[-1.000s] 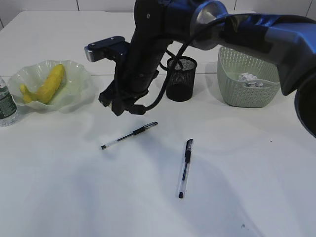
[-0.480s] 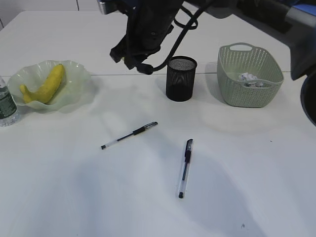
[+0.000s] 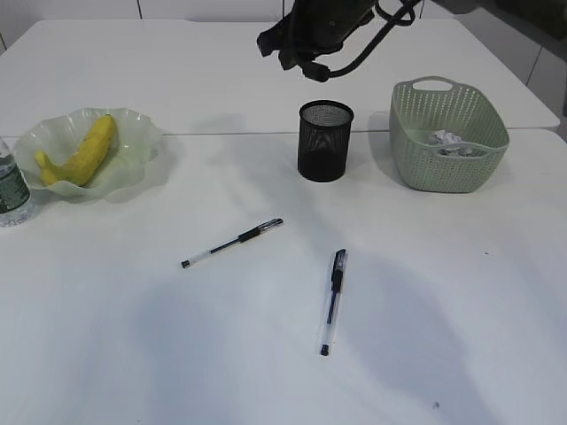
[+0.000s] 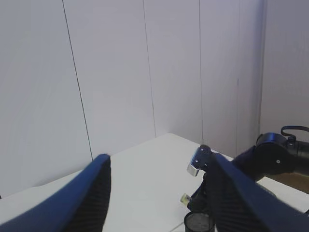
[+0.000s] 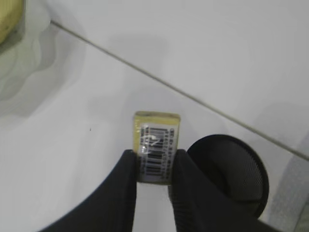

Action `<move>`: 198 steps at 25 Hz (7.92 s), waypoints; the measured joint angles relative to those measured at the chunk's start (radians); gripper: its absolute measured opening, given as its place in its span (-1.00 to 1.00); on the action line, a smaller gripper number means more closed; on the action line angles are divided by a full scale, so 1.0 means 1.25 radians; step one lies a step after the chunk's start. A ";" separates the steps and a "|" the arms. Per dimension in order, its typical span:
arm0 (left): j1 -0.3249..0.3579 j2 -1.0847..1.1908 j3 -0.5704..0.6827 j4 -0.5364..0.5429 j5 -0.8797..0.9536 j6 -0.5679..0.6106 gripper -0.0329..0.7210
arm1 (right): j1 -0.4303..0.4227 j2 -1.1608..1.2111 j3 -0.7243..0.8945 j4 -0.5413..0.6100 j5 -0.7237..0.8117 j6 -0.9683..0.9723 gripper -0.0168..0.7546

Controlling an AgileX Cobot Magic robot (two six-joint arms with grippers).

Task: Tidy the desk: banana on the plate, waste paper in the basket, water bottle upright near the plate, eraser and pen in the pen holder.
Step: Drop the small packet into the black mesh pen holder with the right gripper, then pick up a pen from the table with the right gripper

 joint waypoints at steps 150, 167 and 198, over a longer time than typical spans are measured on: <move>-0.082 -0.053 0.000 0.037 -0.121 0.000 0.26 | -0.094 -0.913 0.802 -0.055 0.255 0.144 -0.27; -0.084 -0.174 0.000 0.037 -0.144 -0.002 0.26 | -0.094 -1.129 1.263 -0.012 0.019 0.247 -0.27; -0.084 -0.185 0.000 0.037 -0.144 -0.081 0.26 | -0.025 -0.675 1.202 0.367 -0.396 0.267 -0.27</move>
